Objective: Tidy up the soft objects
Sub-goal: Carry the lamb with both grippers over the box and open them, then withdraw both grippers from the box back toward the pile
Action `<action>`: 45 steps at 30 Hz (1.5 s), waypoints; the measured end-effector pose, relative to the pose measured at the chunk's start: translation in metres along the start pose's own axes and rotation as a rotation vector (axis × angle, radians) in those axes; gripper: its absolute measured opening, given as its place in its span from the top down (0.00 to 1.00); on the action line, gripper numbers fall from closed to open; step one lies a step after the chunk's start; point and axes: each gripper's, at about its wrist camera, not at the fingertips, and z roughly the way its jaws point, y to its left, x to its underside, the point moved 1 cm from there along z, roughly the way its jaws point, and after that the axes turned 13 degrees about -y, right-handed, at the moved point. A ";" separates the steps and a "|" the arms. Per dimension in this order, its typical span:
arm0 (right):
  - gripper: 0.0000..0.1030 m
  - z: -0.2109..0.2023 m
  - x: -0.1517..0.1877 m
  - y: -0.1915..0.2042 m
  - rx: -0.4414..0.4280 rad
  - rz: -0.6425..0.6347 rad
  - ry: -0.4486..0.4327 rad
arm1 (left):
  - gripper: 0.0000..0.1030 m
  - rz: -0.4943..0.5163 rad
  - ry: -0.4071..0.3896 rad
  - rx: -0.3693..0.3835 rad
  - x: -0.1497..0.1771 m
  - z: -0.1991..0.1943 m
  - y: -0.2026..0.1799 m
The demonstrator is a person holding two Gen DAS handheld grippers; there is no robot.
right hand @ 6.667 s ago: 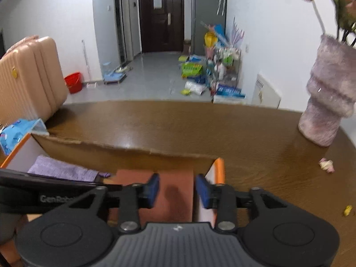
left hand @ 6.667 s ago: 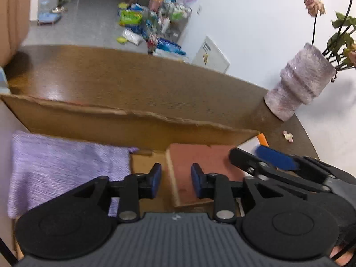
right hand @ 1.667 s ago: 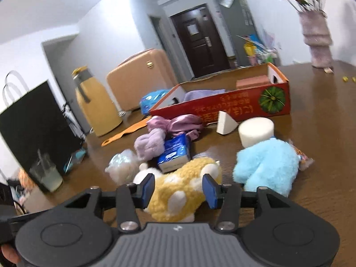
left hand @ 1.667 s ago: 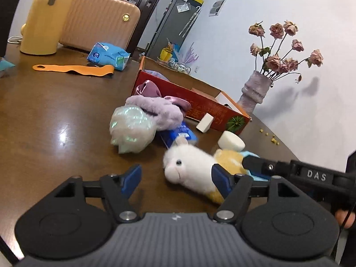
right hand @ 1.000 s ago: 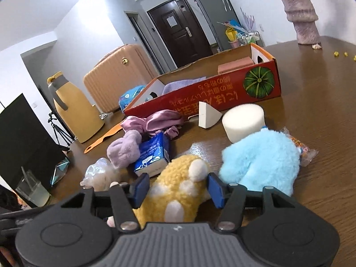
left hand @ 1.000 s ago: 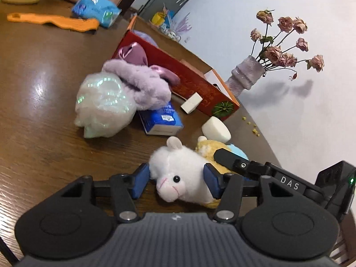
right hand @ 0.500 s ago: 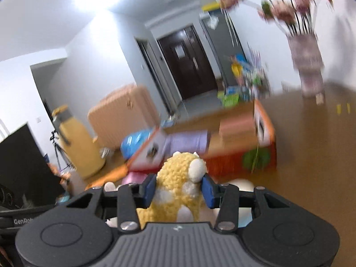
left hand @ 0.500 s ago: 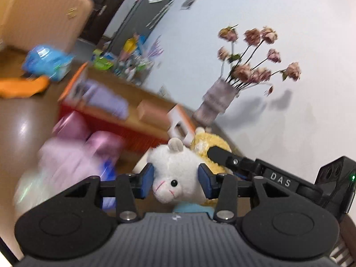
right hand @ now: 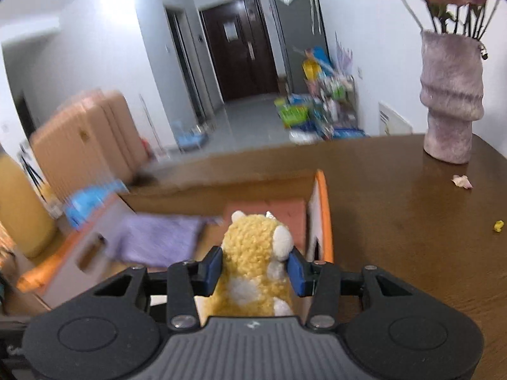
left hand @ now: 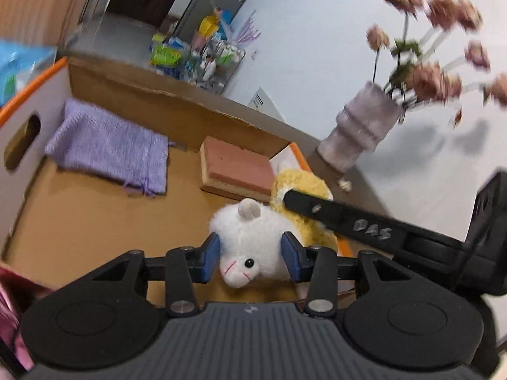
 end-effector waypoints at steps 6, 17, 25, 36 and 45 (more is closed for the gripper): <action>0.51 0.004 0.013 0.013 0.052 -0.091 0.052 | 0.59 0.052 0.029 -0.020 0.002 0.001 -0.003; 0.40 -0.087 -0.024 0.043 0.036 -0.173 -0.068 | 0.43 0.179 -0.137 -0.072 -0.035 -0.121 -0.021; 0.31 -0.178 -0.028 0.062 0.021 -0.209 -0.162 | 0.23 0.355 -0.303 -0.201 -0.034 -0.226 -0.020; 0.21 -0.291 0.056 0.099 -0.035 -0.217 -0.363 | 0.08 0.456 -0.450 -0.262 0.065 -0.342 -0.004; 0.17 -0.357 0.159 0.123 -0.081 -0.156 -0.363 | 0.05 0.379 -0.435 -0.286 0.146 -0.409 0.015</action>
